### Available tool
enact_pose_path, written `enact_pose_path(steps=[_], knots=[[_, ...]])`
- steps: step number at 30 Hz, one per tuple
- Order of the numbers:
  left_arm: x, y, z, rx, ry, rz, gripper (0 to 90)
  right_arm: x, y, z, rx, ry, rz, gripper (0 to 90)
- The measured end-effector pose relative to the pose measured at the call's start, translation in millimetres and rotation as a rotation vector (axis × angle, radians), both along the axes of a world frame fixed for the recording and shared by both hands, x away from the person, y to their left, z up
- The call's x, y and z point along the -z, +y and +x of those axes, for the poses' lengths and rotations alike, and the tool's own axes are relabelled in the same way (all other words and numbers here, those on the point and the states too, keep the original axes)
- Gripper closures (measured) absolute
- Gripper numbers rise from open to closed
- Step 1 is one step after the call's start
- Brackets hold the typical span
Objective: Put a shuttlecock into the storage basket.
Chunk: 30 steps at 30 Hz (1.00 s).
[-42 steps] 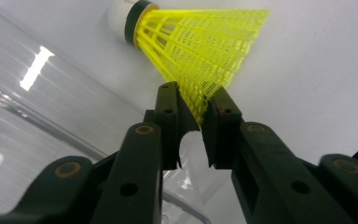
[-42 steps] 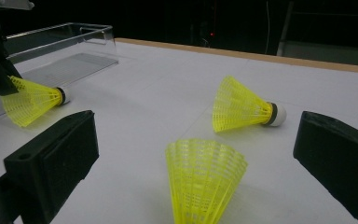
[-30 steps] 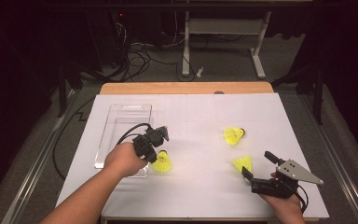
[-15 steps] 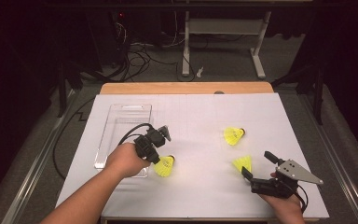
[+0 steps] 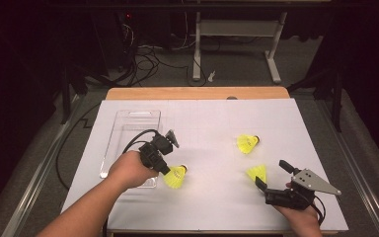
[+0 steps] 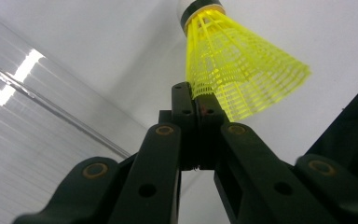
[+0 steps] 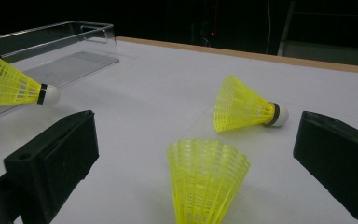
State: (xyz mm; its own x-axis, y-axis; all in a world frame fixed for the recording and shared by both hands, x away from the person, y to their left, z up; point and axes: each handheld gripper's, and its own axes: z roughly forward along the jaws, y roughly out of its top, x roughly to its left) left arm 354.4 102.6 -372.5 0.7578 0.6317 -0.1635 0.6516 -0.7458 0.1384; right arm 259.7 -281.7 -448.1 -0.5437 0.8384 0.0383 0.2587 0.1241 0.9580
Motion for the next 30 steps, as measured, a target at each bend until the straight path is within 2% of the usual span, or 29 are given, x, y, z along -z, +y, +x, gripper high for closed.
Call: enact_pose_path(steps=[16, 20, 30], knots=[[-26.6, 16.2, -3.1, -0.028, -0.006, -0.041, 89.3, 1.0, 1.3, 0.1, -0.008, -0.003, -0.002, 0.6], [-33.5, 20.7, -3.5, -0.027, -0.009, -0.067, 89.3, 1.2, 1.1, 0.2, -0.006, -0.001, -0.001, 0.6], [-50.0, 29.8, -3.2, -0.036, -0.027, -0.083, 89.4, 0.8, 0.6, 0.1, -0.003, -0.003, 0.0, 0.6]])
